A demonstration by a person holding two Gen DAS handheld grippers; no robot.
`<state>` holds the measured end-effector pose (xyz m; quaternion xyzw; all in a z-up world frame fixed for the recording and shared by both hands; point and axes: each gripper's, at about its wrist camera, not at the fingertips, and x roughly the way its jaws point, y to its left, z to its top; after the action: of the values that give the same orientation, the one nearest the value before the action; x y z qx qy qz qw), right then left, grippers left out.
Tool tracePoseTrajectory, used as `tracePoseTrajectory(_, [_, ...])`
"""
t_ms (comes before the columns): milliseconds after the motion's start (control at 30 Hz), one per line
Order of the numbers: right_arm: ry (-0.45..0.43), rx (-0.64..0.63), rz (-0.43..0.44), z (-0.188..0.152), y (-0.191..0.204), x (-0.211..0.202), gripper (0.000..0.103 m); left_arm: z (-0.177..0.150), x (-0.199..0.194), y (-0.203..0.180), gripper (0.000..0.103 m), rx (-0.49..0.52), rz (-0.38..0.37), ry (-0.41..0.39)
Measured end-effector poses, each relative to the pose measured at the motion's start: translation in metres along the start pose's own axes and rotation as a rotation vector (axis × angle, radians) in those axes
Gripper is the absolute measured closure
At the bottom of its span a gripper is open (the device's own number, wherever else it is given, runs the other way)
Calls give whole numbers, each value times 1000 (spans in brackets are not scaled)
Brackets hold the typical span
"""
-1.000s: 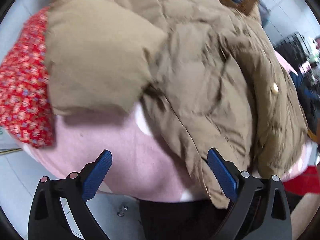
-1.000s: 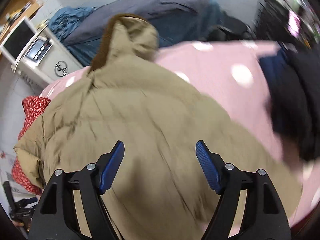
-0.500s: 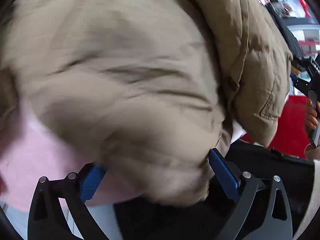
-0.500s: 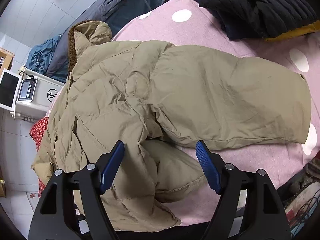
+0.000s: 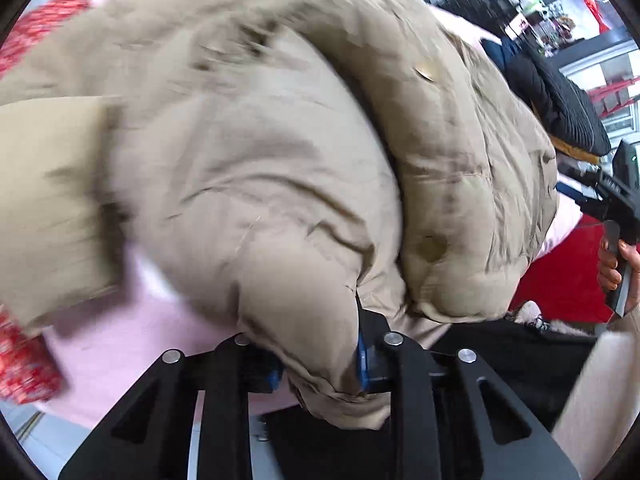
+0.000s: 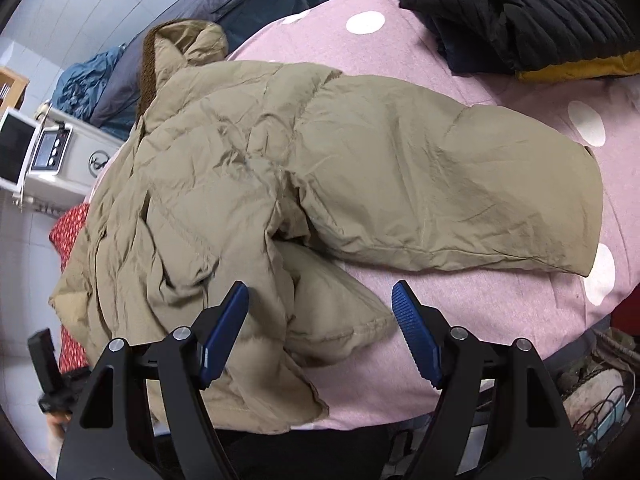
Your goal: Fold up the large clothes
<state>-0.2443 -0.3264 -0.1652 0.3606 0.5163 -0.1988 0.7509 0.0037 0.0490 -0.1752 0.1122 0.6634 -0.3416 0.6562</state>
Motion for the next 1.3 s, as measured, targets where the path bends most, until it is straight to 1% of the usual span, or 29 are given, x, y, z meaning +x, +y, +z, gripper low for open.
tracePoseTrajectory(33, [17, -14, 0, -3, 0, 1, 28, -5, -10, 14, 79, -18, 34, -5])
tracePoseTrajectory(100, [56, -44, -11, -10, 0, 6, 28, -7, -28, 36, 80, -62, 76, -28])
tracePoseTrajectory(167, [91, -98, 2, -19, 5, 11, 28, -7, -41, 50, 80, -109, 88, -49])
tracePoseTrajectory(233, [119, -181, -4, -30, 15, 18, 26, -1, -44, 65, 80, -139, 129, -61])
tracePoseTrajectory(267, [120, -232, -35, -34, 21, 22, 25, 1, -39, 62, 80, -140, 142, -61])
tracePoseTrajectory(300, [107, -289, -84, -37, 27, 27, 24, 5, -36, 61, 80, -134, 154, -58])
tracePoseTrajectory(333, [78, -368, -138, -40, 32, 33, 23, 6, -36, 65, 80, -125, 164, -55])
tracePoseTrajectory(367, [59, -412, -161, -41, 34, 37, 22, 9, -33, 60, 80, -111, 178, -49])
tracePoseTrajectory(400, [43, -446, -176, -40, 34, 45, 19, 9, -31, 56, 80, -92, 192, -41])
tracePoseTrajectory(433, [45, -452, -173, -38, 32, 51, 18, 19, -26, 49, 80, -83, 199, -36])
tracePoseTrajectory(500, [61, -450, -151, -31, 24, 65, 17, 16, -23, 54, 80, -78, 198, -31])
tracePoseTrajectory(533, [78, -434, -129, -26, 18, 74, 16, 18, -22, 53, 80, -82, 192, -30])
tracePoseTrajectory(600, [132, -379, -75, -17, 7, 87, 13, 17, -20, 53, 80, -94, 178, -29])
tracePoseTrajectory(633, [188, -330, -25, -14, 1, 95, 13, 18, -19, 52, 80, -96, 174, -27])
tracePoseTrajectory(667, [224, -300, 8, -12, -1, 98, 15, 19, -18, 50, 80, -92, 173, -26])
tracePoseTrajectory(700, [233, -294, 26, -12, 0, 98, 32, 18, -22, 57, 79, -88, 173, -25])
tracePoseTrajectory(733, [249, -297, 52, -13, 2, 96, 55, 18, -23, 56, 79, -82, 172, -22])
tracePoseTrajectory(800, [285, -289, 106, -19, 6, 89, 77, 12, -29, 58, 79, -66, 167, -19])
tracePoseTrajectory(833, [316, -287, 142, -24, 8, 83, 82, 6, -35, 59, 79, -58, 164, -17])
tracePoseTrajectory(900, [373, -273, 210, -36, 9, 71, 85, -2, -43, 59, 79, -31, 166, -11])
tracePoseTrajectory(933, [393, -242, 265, -43, 6, 59, 85, -6, -46, 60, 79, -21, 169, -10])
tracePoseTrajectory(1033, [405, -113, 381, -54, -14, 29, 87, -10, -52, 64, 79, -8, 167, 2])
tracePoseTrajectory(1067, [400, -83, 384, -57, -23, 22, 87, -12, -51, 66, 79, -8, 164, 8])
tracePoseTrajectory(1100, [396, -69, 369, -55, -30, 19, 87, -16, -47, 69, 79, -6, 165, 19])
tracePoseTrajectory(1133, [392, -50, 334, -61, -36, 21, 87, -18, -42, 71, 78, 0, 175, 34])
tracePoseTrajectory(1167, [390, -33, 300, -62, -42, 25, 87, -21, -34, 72, 77, 8, 189, 56])
tracePoseTrajectory(1200, [389, -29, 265, -57, -42, 30, 86, -24, -20, 73, 76, 24, 211, 94])
tracePoseTrajectory(1267, [383, -73, 122, -53, -36, 48, 81, -25, -4, 71, 73, 42, 239, 123])
tracePoseTrajectory(1300, [379, -119, 32, -53, -28, 53, 72, -25, 1, 70, 68, 49, 260, 125])
